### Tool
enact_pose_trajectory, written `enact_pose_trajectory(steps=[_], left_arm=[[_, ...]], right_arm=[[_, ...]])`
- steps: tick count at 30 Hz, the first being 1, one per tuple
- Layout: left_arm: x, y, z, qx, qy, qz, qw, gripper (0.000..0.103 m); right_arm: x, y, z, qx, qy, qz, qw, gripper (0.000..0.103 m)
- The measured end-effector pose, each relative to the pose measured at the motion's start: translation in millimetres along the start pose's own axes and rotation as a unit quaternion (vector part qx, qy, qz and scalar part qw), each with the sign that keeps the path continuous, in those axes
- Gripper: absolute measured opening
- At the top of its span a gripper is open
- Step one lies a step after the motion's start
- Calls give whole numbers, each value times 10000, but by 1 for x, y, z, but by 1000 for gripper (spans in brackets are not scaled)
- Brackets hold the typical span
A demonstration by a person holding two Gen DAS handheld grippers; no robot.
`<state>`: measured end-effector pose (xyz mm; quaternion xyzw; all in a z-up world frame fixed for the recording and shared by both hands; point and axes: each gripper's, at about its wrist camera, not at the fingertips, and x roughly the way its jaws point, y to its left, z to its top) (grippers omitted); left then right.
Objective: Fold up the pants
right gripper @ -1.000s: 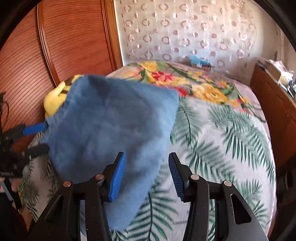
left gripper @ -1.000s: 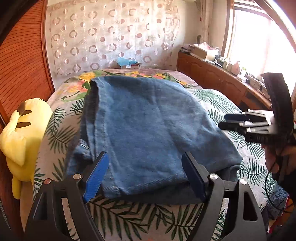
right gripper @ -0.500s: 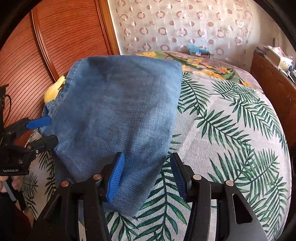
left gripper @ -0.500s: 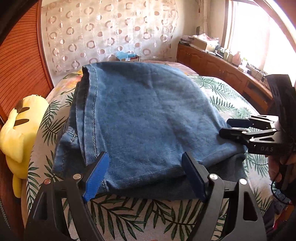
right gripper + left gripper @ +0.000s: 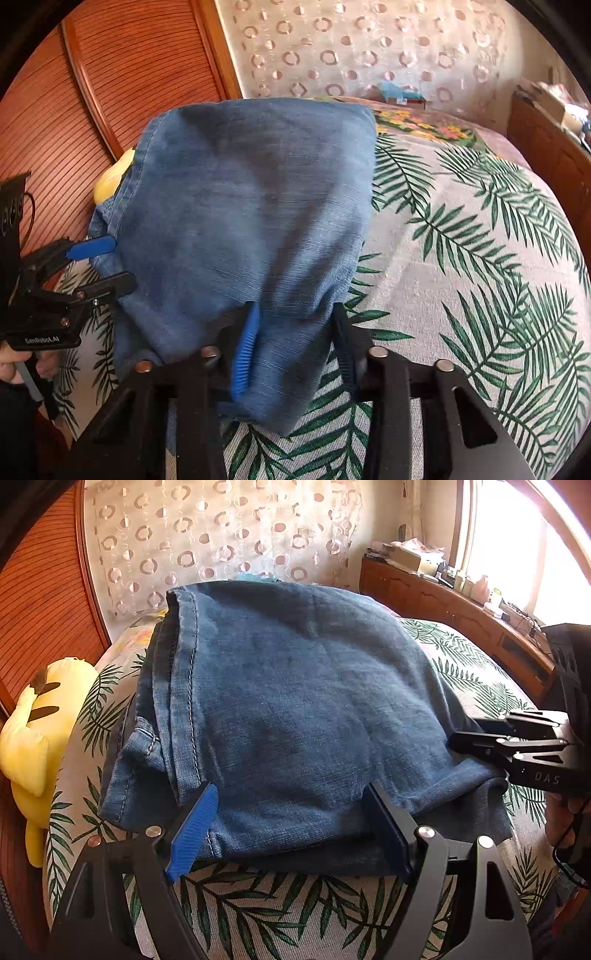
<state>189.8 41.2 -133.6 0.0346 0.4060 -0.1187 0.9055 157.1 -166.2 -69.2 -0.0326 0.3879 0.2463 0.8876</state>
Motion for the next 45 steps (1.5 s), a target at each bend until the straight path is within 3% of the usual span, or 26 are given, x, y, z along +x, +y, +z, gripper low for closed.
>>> enact_pose_trajectory(steps=[2, 5, 11, 21, 30, 36, 41, 45], left_arm=[[-1, 0, 1, 10, 7, 2, 10000, 81], [-7, -2, 3, 20, -13, -34, 10000, 81], [-32, -10, 12, 59, -270, -178, 9995, 81], [-65, -26, 25, 214, -666, -387, 9968, 81], [-52, -31, 32, 201, -614, -321, 9974, 81], [-42, -43, 29, 138, -460, -387, 9981, 81], [-35, -71, 24, 225, -389, -586, 9973, 81], [-27, -96, 18, 415, -275, -759, 9959, 81]], right_arm=[[0, 2, 1, -93, -14, -62, 9999, 13], [-8, 0, 3, -103, -103, -20, 9999, 8], [-46, -14, 7, -122, -347, 71, 9993, 6], [-120, -48, -5, -151, -560, -417, 9974, 6], [-106, -71, -45, 218, -194, -473, 9985, 7], [-96, -79, -49, 648, -271, -427, 9966, 14], [-96, -86, -55, 1030, -361, -370, 9933, 39], [-97, -88, -62, 1124, -385, -319, 9924, 41]])
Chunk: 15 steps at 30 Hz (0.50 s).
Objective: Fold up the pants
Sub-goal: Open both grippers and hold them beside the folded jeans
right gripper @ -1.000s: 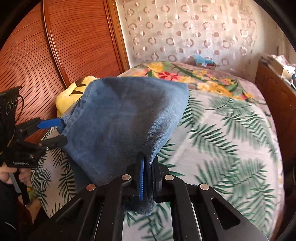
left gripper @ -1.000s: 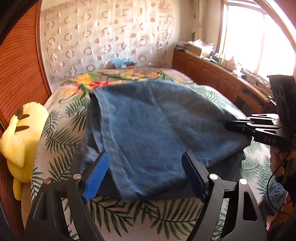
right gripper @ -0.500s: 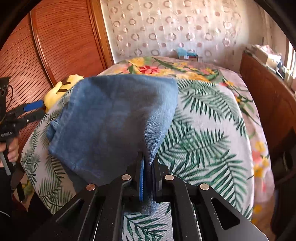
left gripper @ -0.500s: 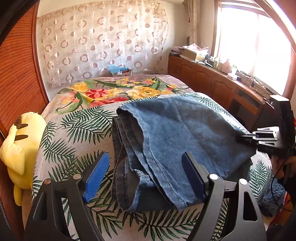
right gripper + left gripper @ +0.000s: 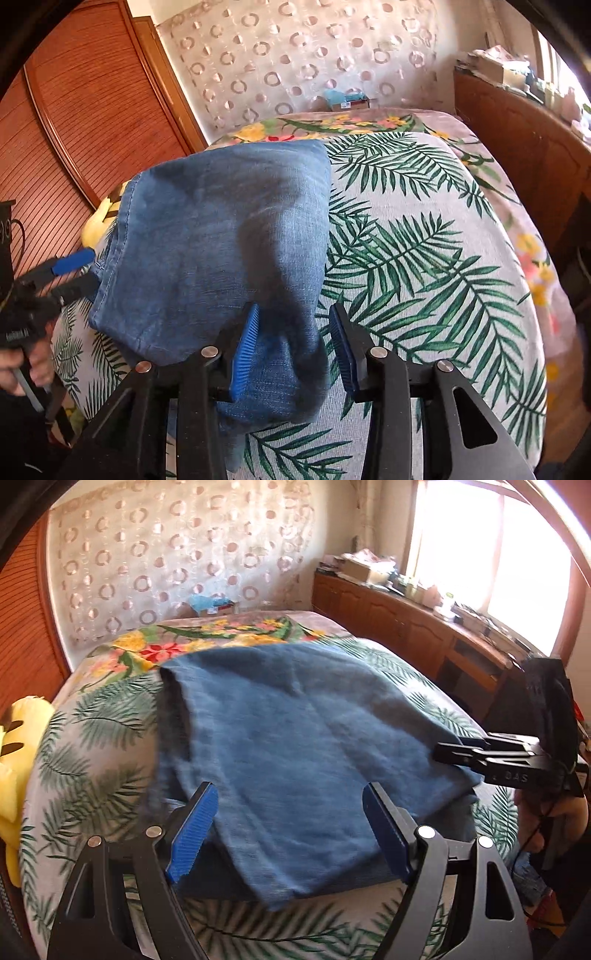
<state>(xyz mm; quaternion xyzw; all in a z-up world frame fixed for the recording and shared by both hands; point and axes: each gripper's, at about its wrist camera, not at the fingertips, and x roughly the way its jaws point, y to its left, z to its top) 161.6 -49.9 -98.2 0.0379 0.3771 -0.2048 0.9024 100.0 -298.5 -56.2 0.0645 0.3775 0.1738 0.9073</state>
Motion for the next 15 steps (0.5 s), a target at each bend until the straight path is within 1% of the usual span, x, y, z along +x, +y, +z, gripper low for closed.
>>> enact_pose_trajectory(steps=[3, 7, 12, 15], left_arm=[[6, -10, -4, 102, 95, -37, 9999, 81], [16, -14, -8, 141, 246, 24, 9996, 81], [26, -13, -13, 136, 352, 80, 9993, 81], [32, -16, -18, 221, 406, 137, 9988, 81]], right_arm=[[4, -1, -1, -6, 36, -15, 10000, 42], [10, 2, 1, 13, 107, -42, 9999, 42], [6, 1, 0, 94, -29, -78, 9999, 42], [7, 0, 2, 102, -21, -116, 9999, 46]])
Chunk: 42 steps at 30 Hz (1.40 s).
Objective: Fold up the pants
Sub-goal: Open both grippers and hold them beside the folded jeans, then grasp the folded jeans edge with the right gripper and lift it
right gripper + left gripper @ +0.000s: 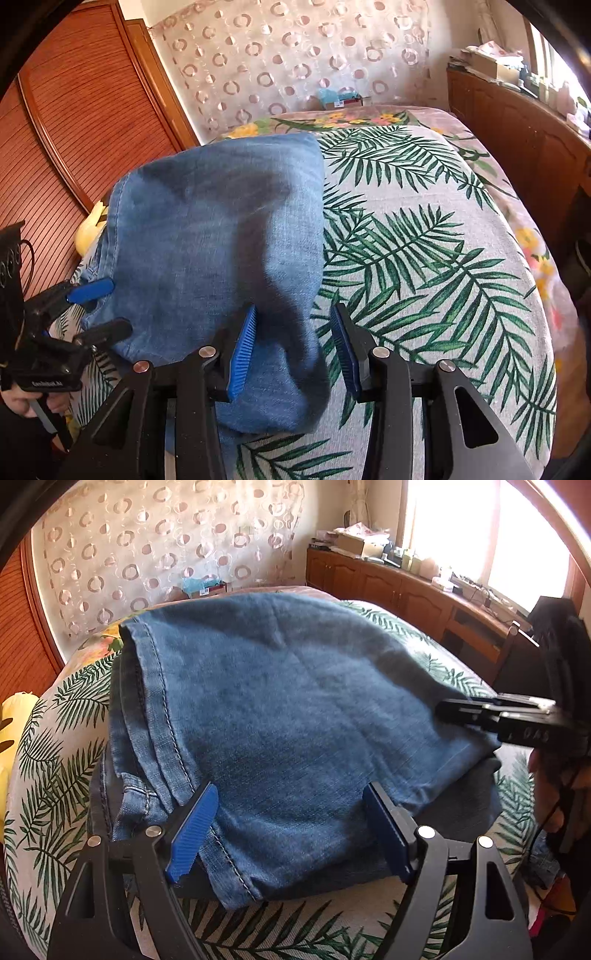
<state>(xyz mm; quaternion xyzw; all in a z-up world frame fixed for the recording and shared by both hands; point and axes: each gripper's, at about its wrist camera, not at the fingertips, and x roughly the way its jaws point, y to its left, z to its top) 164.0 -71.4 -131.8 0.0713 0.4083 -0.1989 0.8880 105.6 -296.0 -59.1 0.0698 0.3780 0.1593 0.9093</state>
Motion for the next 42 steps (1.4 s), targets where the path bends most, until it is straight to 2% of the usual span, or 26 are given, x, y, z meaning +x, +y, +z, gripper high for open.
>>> enact_pose_trajectory(steps=[2, 10, 12, 14, 17, 26, 31, 42], left_arm=[[2, -1, -2, 43, -3, 34, 10000, 81], [3, 2, -3, 21, -48, -26, 10000, 81], [3, 3, -4, -8, -54, -57, 10000, 81], [2, 5, -4, -27, -52, -74, 10000, 81], [-5, 11, -4, -111, -57, -120, 9999, 81], [-43, 43, 0, -338, -400, 71, 9986, 81], [-61, 71, -5, -526, -556, 277, 9967, 81], [-92, 118, -14, -858, -773, 689, 9909, 81]], right_arm=[[1, -1, 0, 0, 38, -8, 10000, 50], [5, -1, -2, 139, 84, 292, 9994, 48], [6, -1, -1, 160, 153, 512, 9984, 33], [3, 0, 1, 111, 132, 459, 9988, 18], [-8, 6, 8, -54, 1, 377, 9993, 11], [-36, 33, 40, -385, -411, 387, 9977, 10], [-41, 67, 58, -648, -587, 519, 9948, 9], [-23, 143, 67, -1215, -573, 1017, 9857, 8]])
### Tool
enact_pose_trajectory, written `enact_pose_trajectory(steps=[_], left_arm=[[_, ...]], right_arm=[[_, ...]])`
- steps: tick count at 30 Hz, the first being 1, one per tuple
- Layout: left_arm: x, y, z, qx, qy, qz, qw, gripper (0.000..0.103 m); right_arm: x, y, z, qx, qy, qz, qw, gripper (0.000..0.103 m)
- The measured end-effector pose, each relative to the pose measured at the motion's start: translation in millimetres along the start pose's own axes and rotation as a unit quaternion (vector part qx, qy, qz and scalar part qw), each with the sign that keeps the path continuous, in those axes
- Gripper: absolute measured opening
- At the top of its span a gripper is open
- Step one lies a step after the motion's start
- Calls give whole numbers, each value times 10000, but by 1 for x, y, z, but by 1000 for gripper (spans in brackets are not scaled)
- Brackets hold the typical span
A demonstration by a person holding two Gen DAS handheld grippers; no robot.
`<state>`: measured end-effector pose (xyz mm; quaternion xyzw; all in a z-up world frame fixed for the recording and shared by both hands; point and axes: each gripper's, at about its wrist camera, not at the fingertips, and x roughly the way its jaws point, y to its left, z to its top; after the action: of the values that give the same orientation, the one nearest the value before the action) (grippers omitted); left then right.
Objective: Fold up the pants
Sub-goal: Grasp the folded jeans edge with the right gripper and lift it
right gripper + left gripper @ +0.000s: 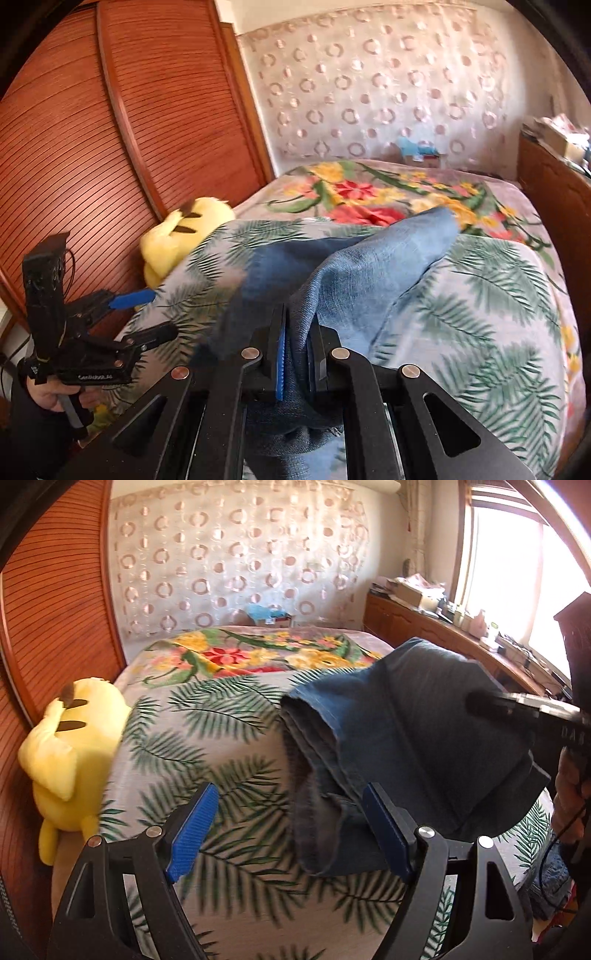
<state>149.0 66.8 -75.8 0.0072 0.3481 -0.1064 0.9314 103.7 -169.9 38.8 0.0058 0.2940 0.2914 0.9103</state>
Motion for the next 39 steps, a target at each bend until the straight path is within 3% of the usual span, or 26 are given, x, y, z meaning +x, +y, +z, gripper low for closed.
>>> enact_pose_trajectory(steps=[7, 20, 27, 30, 39], left_arm=[[-14, 34, 2, -232, -121, 201, 9995, 81], [-27, 55, 3, -390, -228, 385, 9982, 81], [-27, 52, 5, -321, -229, 373, 9985, 81], [-27, 47, 6, -284, -225, 370, 9987, 81], [-22, 31, 10, -179, -214, 278, 9992, 81]], right_arm=[[43, 25, -6, -54, 422, 490, 9979, 8], [114, 35, -34, -21, 1257, 892, 9881, 7], [94, 41, -23, -258, 1074, 568, 9923, 11], [79, 49, -19, -305, 1020, 619, 9924, 13], [30, 32, -17, -336, 583, 215, 9975, 19]])
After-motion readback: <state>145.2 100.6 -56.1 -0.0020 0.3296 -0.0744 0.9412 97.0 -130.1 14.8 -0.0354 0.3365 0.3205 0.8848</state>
